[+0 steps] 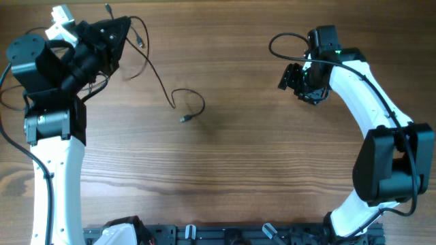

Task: Untangle cables

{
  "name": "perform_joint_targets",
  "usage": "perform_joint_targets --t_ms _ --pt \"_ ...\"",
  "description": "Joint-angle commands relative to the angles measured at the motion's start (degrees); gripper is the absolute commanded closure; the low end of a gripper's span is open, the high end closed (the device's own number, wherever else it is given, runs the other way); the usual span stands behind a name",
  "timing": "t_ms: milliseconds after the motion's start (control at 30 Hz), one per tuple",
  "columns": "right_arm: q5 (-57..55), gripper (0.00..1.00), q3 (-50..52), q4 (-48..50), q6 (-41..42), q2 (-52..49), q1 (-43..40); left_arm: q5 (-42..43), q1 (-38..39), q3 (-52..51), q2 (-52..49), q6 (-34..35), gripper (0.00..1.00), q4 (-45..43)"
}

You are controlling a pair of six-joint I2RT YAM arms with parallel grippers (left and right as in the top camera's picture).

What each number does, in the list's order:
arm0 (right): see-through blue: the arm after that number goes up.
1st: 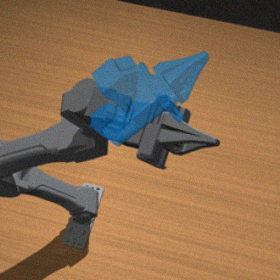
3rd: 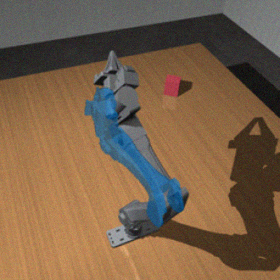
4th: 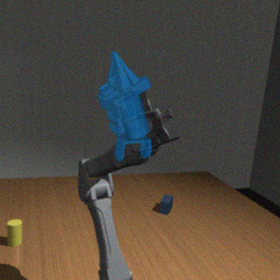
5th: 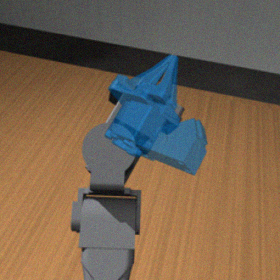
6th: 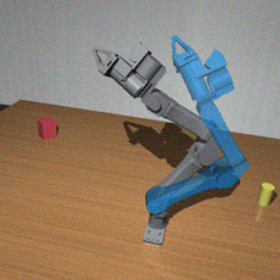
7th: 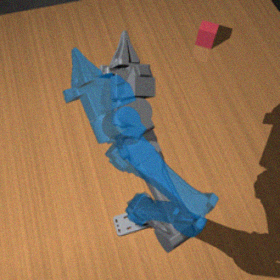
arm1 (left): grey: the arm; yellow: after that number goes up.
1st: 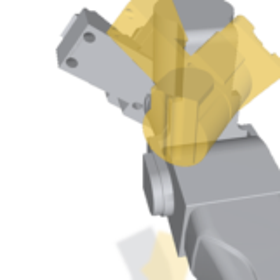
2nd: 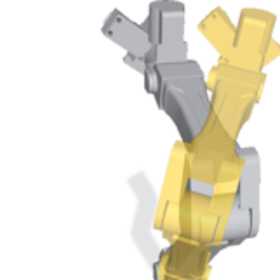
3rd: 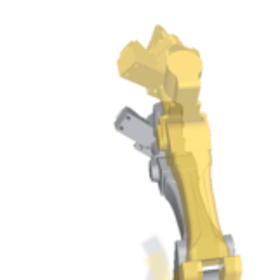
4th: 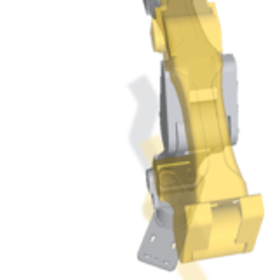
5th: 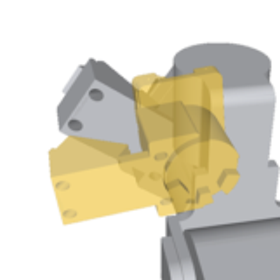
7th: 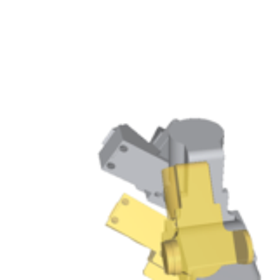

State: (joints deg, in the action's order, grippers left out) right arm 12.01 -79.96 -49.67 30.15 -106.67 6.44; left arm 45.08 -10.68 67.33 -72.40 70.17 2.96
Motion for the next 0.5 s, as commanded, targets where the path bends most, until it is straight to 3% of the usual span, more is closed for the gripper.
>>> perform_joint_targets --t_ms 0,267,467 --pt "1.14 0.28 0.07 0.35 -0.15 0.17 0.96 2.47 0.90 0.07 0.81 1.05 0.96 -1.49" --pt "0.79 0.21 0.07 0.98 -0.20 0.17 4.37 2.47 6.32 0.07 0.85 4.02 0.96 -11.47" --pt "-0.42 0.18 0.07 1.03 0.33 0.17 5.33 2.47 7.43 0.07 0.83 0.50 0.96 -6.84"
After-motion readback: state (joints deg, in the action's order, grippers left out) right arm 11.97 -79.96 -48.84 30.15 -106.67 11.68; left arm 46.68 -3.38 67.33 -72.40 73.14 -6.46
